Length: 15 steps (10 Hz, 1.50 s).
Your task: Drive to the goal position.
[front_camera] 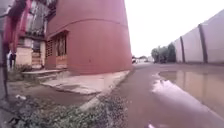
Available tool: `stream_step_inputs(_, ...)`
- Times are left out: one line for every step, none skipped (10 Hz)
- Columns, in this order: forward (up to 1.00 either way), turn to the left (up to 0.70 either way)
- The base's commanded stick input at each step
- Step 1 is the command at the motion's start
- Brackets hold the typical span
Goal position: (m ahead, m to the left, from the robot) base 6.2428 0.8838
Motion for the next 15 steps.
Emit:
stream_step_inputs(0.50, -0.50)
stream_step_inputs(0.50, -0.50)
stream_step_inputs(0.50, -0.50)
stream_step_inputs(0.50, -0.50)
stream_step_inputs(0.50, -0.50)
stream_step_inputs(0.50, -0.50)
stream_step_inputs(0.50, -0.50)
stream_step_inputs(0.50, -0.50)
stream_step_inputs(0.50, -0.50)
stream_step_inputs(0.31, -0.31)
stream_step_inputs(0.00, 0.00)
stream_step_inputs(0.00, 0.00)
stream_step_inputs(0.00, 0.00)
stream_step_inputs(0.00, 0.00)
stream_step_inputs(0.00, 0.00)
